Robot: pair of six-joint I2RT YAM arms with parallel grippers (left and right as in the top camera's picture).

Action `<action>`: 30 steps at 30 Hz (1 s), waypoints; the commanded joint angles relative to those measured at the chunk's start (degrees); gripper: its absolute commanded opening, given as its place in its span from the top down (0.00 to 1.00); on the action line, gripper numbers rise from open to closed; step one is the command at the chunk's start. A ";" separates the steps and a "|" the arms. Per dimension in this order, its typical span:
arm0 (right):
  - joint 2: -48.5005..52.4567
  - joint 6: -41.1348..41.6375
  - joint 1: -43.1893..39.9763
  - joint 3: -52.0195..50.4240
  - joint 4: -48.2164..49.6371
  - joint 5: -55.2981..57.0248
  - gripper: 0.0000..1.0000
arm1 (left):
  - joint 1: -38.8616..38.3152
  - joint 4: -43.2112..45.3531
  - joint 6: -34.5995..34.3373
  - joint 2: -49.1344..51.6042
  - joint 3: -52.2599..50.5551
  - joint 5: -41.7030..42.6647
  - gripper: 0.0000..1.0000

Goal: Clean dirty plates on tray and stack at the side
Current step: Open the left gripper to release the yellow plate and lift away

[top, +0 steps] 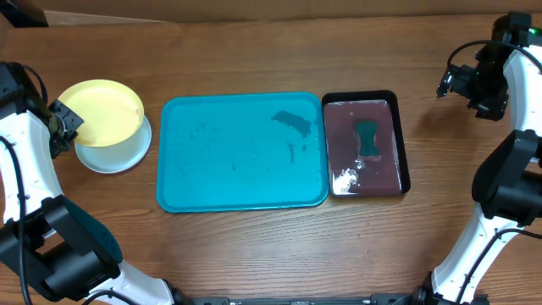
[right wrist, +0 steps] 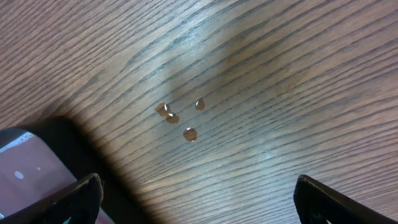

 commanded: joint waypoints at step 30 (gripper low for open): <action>-1.53 0.28 -0.04 0.70 0.20 0.00 0.00 | -4.33 10.43 16.35 0.46 -13.22 33.83 0.12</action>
